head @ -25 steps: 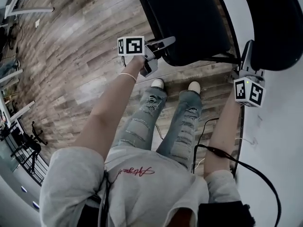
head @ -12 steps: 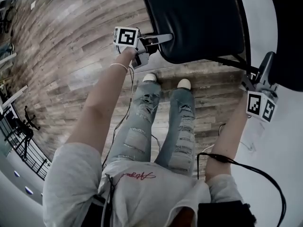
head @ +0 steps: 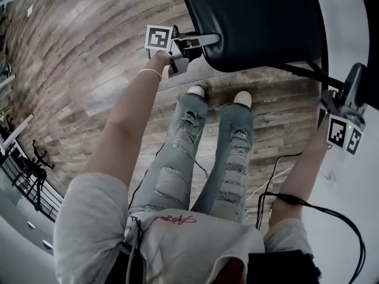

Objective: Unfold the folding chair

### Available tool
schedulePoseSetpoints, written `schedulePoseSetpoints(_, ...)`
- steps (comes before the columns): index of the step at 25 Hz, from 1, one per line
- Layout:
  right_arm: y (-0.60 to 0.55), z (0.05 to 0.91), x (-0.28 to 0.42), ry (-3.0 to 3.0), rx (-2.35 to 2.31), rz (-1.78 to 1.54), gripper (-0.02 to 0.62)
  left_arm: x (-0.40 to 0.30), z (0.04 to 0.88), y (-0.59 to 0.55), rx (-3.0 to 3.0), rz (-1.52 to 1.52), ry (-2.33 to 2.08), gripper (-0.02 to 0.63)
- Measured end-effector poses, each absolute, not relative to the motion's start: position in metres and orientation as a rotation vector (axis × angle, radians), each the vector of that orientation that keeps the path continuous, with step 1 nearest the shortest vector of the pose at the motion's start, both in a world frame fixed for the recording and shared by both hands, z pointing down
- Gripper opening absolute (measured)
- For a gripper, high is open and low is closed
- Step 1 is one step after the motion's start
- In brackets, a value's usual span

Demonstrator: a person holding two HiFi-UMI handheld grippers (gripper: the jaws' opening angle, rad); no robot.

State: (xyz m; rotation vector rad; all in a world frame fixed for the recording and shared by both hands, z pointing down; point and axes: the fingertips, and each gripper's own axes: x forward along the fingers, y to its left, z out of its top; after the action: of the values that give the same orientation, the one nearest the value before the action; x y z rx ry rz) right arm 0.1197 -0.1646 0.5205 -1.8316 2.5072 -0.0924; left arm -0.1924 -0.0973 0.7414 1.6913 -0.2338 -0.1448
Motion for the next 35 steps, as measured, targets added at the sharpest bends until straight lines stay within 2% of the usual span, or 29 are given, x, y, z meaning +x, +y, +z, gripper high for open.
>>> schedulePoseSetpoints(4,-0.153,0.524,0.138,2.357,-1.764,-0.051,0.071,-0.186,0.755,-0.098,1.706,-0.176,-0.23,0.216)
schedulePoseSetpoints(6,-0.143,0.519,0.147,2.28,-1.746,0.1,0.148,-0.186,0.757,-0.099,1.734,-0.198,-0.205,0.218)
schedulePoseSetpoints(7,-0.137,0.515,0.15,2.263,-1.759,0.179,0.226,-0.187,0.754,-0.1,1.764,-0.228,-0.188,0.218)
schedulePoseSetpoints(13,-0.064,0.536,0.142,2.336,-2.008,0.321,0.236,-0.199,0.737,-0.11,1.913,-0.474,-0.311,0.241)
schedulePoseSetpoints(14,-0.05,0.55,0.126,2.422,-2.067,0.298,0.217,-0.203,0.738,-0.111,1.912,-0.51,-0.373,0.251)
schedulePoseSetpoints(15,-0.039,0.565,0.103,2.53,-2.098,0.263,0.073,-0.206,0.739,-0.112,1.901,-0.549,-0.426,0.253)
schedulePoseSetpoints(16,-0.031,0.579,0.074,2.653,-2.069,0.215,0.015,-0.209,0.74,-0.111,1.882,-0.588,-0.456,0.254)
schedulePoseSetpoints(19,-0.031,0.612,-0.023,2.914,-1.73,0.029,0.015,-0.218,0.747,-0.1,1.821,-0.656,-0.408,0.259)
schedulePoseSetpoints(22,-0.055,0.632,-0.08,2.901,-1.546,-0.117,0.015,-0.242,0.755,-0.088,1.83,-0.636,-0.43,0.257)
schedulePoseSetpoints(23,-0.061,0.632,-0.092,2.898,-1.519,-0.121,0.015,-0.254,0.755,-0.084,1.846,-0.63,-0.486,0.232)
schedulePoseSetpoints(25,-0.071,0.626,-0.111,2.906,-1.509,-0.07,0.015,-0.276,0.742,-0.073,1.906,-0.633,-0.622,0.124)
schedulePoseSetpoints(28,-0.076,0.605,-0.129,2.905,-1.509,-0.016,0.015,-0.282,0.683,-0.06,2.084,-0.589,-0.816,0.039)
schedulePoseSetpoints(35,-0.061,0.497,-0.151,2.898,-1.452,-0.009,0.015,-0.223,0.521,-0.056,2.473,-0.124,-1.352,0.018)
